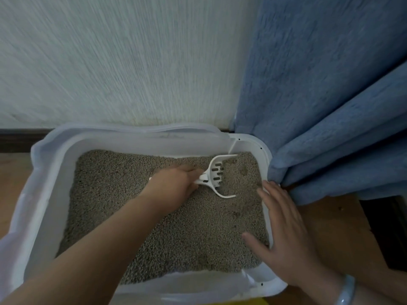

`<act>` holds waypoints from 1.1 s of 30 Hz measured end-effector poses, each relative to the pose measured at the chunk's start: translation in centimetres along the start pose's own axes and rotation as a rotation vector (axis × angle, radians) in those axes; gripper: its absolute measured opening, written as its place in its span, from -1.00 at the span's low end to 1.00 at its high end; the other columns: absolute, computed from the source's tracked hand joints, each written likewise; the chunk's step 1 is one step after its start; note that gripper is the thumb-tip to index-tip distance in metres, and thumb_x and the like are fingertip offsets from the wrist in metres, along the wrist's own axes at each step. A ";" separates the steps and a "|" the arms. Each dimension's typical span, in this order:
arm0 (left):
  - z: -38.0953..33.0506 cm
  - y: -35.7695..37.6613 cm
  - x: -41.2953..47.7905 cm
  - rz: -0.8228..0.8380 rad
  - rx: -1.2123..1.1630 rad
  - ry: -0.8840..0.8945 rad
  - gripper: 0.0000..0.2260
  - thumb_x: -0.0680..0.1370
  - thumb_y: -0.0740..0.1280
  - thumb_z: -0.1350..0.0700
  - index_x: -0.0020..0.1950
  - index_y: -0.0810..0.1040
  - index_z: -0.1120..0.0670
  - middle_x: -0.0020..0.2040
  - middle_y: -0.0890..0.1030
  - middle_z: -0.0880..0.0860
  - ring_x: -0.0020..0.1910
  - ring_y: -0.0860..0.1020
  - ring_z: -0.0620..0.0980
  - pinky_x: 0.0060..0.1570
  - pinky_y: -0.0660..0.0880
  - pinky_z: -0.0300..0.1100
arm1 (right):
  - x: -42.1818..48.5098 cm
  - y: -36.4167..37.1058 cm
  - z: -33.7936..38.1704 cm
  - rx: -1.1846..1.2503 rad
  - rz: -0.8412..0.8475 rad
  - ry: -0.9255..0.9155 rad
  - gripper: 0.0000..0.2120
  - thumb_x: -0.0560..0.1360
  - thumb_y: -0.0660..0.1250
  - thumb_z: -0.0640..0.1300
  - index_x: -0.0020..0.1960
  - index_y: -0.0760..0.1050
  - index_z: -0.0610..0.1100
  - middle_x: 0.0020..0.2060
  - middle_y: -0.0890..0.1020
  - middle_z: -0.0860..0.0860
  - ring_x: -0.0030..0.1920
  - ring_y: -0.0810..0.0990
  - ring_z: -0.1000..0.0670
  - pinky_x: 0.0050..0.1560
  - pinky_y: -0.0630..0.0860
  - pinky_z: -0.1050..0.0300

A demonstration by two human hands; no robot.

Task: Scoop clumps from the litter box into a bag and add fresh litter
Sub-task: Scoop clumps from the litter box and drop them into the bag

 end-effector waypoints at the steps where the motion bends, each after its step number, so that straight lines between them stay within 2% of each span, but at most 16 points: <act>1: -0.1 0.3 -0.1 -0.003 -0.036 0.003 -0.63 0.61 0.17 0.00 0.43 0.33 -0.07 0.32 0.46 -0.04 0.23 0.44 0.07 0.15 0.40 -0.08 | 0.0 0.0 0.1 0.005 -0.005 -0.003 -0.28 0.47 0.17 0.26 0.47 0.14 -0.14 0.47 0.18 -0.03 0.49 0.13 -0.05 0.41 0.15 -0.09; 8: 0.6 0.3 -1.3 -0.038 -0.214 -0.009 -0.65 0.57 0.27 0.08 0.37 0.44 -0.02 0.18 0.55 -0.02 0.12 0.51 0.06 0.08 0.43 -0.10 | -0.1 0.0 -0.1 0.015 -0.013 -0.003 -0.28 0.47 0.18 0.25 0.47 0.13 -0.14 0.47 0.19 -0.03 0.49 0.14 -0.05 0.42 0.15 -0.10; 15: 0.8 -1.6 -3.0 -0.086 -0.168 0.008 -0.66 0.56 0.23 0.02 0.34 0.46 -0.05 0.20 0.56 -0.05 0.13 0.53 0.06 0.04 0.46 -0.10 | -0.1 0.1 -0.1 0.009 -0.008 -0.010 -0.30 0.48 0.14 0.26 0.46 0.15 -0.15 0.46 0.21 -0.03 0.49 0.14 -0.05 0.42 0.15 -0.07; 20: 2.1 -3.5 -4.7 -0.117 -0.089 -0.061 -0.66 0.57 0.25 0.01 0.35 0.44 -0.12 0.23 0.53 -0.14 0.15 0.51 -0.02 -0.05 0.47 -0.10 | 0.0 0.1 0.0 0.010 0.001 -0.020 -0.30 0.49 0.11 0.29 0.46 0.14 -0.14 0.45 0.19 0.00 0.49 0.11 -0.01 0.45 0.09 0.00; 24: 2.8 -4.2 -6.5 -0.095 -0.112 -0.065 -0.63 0.52 0.14 -0.09 0.30 0.46 -0.15 0.17 0.55 -0.16 0.09 0.55 -0.03 -0.07 0.52 -0.09 | -0.1 0.1 0.1 0.000 0.015 -0.020 -0.29 0.48 0.12 0.29 0.47 0.11 -0.11 0.45 0.17 0.00 0.49 0.09 0.01 0.45 0.06 0.02; 27: 3.5 -4.4 -7.6 -0.085 -0.171 -0.101 -0.66 0.53 0.15 -0.11 0.30 0.44 -0.21 0.08 0.53 -0.18 0.01 0.54 -0.07 -0.09 0.51 -0.07 | -0.1 0.2 0.2 -0.003 0.016 -0.016 -0.28 0.44 0.18 0.24 0.46 0.12 -0.11 0.45 0.19 -0.01 0.48 0.10 0.00 0.44 0.06 0.01; 29: 3.7 -4.3 -8.1 -0.081 -0.176 -0.117 -0.67 0.53 0.19 -0.10 0.30 0.39 -0.25 0.09 0.53 -0.20 0.03 0.53 -0.10 -0.08 0.50 -0.07 | -0.1 0.2 0.2 -0.014 0.019 -0.013 -0.28 0.44 0.18 0.24 0.46 0.13 -0.12 0.44 0.22 -0.03 0.47 0.12 -0.01 0.44 0.06 0.01; 33: 3.5 -4.4 -9.0 -0.071 -0.199 -0.102 -0.60 0.46 0.13 -0.20 0.29 0.19 -0.36 0.07 0.55 -0.21 0.03 0.54 -0.12 -0.06 0.52 -0.04 | -0.1 0.3 0.1 -0.032 0.031 -0.010 -0.28 0.44 0.17 0.24 0.46 0.12 -0.12 0.44 0.22 -0.02 0.47 0.10 0.01 0.45 0.03 0.05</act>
Point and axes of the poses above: each hand's wrist, its own x-axis towards the middle knuckle, its own y-axis out of the palm, z = x × y, the point moved 8 cm from there along x, towards the middle knuckle
